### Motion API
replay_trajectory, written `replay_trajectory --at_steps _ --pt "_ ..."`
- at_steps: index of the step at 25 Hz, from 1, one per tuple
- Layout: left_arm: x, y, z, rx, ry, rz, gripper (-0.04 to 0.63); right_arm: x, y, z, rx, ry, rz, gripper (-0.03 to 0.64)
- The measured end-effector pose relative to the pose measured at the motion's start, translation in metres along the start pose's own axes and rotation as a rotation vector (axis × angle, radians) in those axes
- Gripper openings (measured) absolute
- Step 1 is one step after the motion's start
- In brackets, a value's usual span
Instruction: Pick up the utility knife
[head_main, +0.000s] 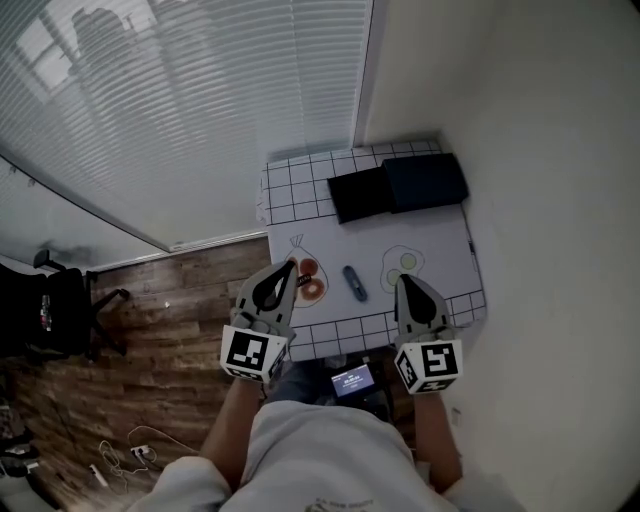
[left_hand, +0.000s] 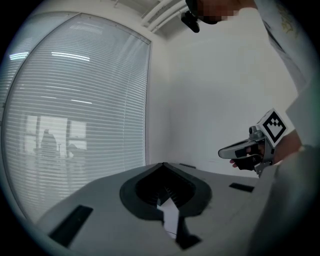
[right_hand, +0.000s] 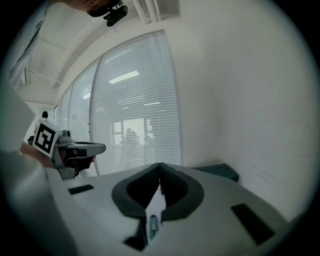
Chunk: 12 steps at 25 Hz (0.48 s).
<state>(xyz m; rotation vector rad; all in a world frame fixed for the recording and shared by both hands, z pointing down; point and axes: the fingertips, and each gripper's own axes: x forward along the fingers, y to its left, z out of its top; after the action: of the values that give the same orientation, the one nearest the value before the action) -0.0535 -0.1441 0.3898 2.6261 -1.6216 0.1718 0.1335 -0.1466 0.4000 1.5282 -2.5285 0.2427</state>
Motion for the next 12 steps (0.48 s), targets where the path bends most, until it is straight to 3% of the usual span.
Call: replay_trajectory --at_steps 12 --pt "0.036 0.004 -0.042 -0.040 0.096 -0.073 0.008 0.036 0.002 -0.039 0.013 0.114 0.016 0.006"
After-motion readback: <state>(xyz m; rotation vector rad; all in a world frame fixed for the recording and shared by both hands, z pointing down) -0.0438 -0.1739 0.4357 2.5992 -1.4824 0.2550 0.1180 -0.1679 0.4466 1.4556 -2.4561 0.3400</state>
